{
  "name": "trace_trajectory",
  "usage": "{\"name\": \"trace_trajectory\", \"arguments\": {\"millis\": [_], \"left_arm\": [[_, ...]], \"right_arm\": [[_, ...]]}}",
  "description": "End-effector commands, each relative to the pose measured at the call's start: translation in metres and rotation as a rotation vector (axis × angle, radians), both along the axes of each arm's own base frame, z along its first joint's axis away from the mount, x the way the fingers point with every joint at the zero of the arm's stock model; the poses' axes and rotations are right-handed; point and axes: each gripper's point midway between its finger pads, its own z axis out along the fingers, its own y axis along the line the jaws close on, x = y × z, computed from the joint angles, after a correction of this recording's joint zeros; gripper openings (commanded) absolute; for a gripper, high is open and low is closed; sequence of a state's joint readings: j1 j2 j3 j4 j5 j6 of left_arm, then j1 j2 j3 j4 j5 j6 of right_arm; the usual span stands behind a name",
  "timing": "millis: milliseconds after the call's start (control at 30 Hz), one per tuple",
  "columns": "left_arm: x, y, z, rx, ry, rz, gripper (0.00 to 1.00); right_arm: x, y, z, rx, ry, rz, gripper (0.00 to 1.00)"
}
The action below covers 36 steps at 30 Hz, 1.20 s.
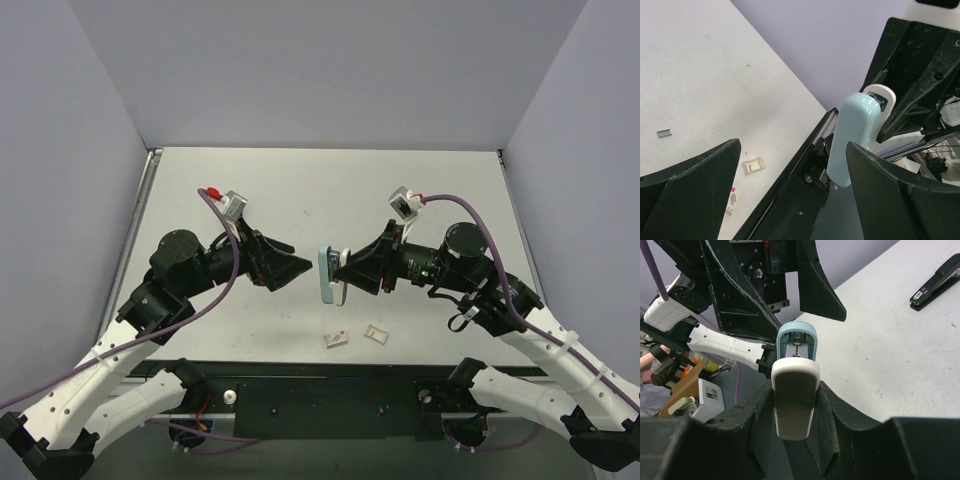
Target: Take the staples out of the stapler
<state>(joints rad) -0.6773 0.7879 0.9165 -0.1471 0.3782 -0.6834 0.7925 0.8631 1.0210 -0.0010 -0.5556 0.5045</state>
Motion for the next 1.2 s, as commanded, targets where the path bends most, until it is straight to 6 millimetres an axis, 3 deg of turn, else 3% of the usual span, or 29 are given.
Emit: {"name": "trace_trajectory", "arguments": {"millis": [0,267,500,1167], "left_arm": [[-0.021,-0.001,0.019,-0.014,-0.102,-0.101,0.97],[-0.046,-0.017,0.034,-0.123,-0.171,-0.295,0.97],[-0.051,-0.021,0.040,-0.156,-0.186,-0.350,0.95],[-0.066,-0.021,0.066,-0.290,-0.233,-0.429,0.70]], "right_arm": [[-0.003,0.005,0.040,0.106,-0.070,0.040,0.00],[-0.007,0.018,0.045,0.141,-0.051,0.118,0.00],[-0.014,0.025,0.051,0.168,-0.049,0.188,0.00],[-0.026,0.017,0.047,0.192,-0.081,0.212,0.00]]}}
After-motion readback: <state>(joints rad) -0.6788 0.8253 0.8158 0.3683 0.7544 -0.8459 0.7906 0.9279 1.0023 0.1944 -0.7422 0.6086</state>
